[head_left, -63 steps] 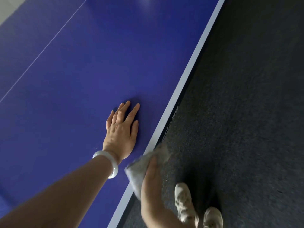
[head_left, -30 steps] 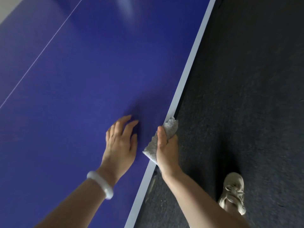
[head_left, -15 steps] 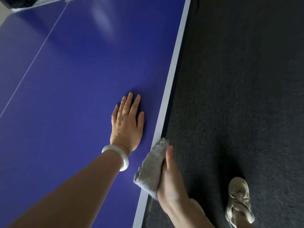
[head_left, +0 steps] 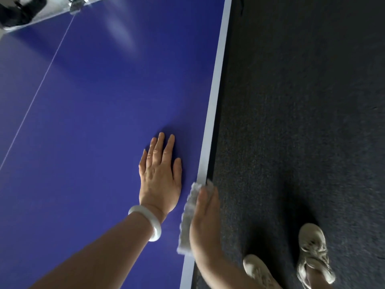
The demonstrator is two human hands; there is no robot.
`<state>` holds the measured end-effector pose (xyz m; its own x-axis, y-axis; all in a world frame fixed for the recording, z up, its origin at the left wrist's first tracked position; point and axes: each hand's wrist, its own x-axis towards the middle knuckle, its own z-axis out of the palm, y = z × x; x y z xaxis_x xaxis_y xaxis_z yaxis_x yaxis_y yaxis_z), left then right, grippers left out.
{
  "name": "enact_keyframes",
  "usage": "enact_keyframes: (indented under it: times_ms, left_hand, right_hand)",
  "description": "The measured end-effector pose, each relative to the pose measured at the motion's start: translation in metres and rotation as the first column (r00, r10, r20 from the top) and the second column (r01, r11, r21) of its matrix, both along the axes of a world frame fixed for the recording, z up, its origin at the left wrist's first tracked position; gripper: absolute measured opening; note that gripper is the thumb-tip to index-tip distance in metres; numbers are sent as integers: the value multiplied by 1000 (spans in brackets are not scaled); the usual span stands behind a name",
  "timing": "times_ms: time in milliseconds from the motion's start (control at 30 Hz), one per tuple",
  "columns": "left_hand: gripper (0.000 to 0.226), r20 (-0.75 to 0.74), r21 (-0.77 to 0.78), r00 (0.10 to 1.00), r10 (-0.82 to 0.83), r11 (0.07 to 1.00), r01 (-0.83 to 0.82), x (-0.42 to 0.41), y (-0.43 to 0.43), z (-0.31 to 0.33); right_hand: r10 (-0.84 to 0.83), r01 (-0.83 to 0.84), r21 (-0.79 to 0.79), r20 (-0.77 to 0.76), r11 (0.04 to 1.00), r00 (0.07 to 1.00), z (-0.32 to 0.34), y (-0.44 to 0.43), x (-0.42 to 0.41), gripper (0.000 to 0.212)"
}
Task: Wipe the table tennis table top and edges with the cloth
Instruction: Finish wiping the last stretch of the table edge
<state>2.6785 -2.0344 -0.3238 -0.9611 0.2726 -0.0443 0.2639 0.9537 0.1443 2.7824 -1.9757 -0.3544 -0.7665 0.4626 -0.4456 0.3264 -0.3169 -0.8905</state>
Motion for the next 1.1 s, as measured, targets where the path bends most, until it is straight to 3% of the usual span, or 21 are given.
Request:
enact_keyframes:
  times_ms: [67,167,233,333,400,467,567,667,733,833,1000,1100]
  left_hand:
    - [59,4,-7,1000,6,1000,-6,0,1,0]
    - [54,10,-8,1000,14,1000,-14,-1,3,-1]
    - [55,14,-7,1000,21,1000,-21,0,3,0]
    - [59,10,-12,1000,18,1000,-18,1,3,1]
    - [63,12,-22,1000,4,1000,-4,0,2,2]
    - [64,16,-26,1000,0,1000,1,-1,2,3]
    - [64,31,-20,999,15,1000,-14,-1,2,4]
    - [65,37,-27,999,20,999,-19,0,2,4]
    - [65,36,-35,999,15,999,-14,0,3,4]
    - [65,28,-32,999,16,999,-15,1,3,4]
    - [61,15,-1,1000,-3,1000,3,0,2,2]
    - [61,11,1,1000,2,1000,-2,0,3,3]
  right_hand:
    - [-17,17,1,-6,1000,1000,-3,33,-50,31]
    - [-19,18,-63,-2,998,1000,-13,83,-129,50]
    - [-38,38,-52,5,998,999,-10,89,-139,55]
    - [-58,60,82,-16,995,998,-9,49,-79,59]
    - [-16,15,99,11,995,1000,-1,17,-26,81]
    - [59,-60,72,11,996,998,3,8,-5,90]
    - [38,-38,46,-8,998,999,-4,35,-51,81]
    - [16,-17,9,35,1000,999,-15,89,-137,51]
    - [-38,39,-28,15,999,999,-16,106,-169,53]
    - [-51,51,34,-4,998,999,-15,84,-135,54]
    - [0,14,231,-60,973,998,-4,17,-15,25]
    - [43,-39,75,-55,996,998,0,38,-46,51]
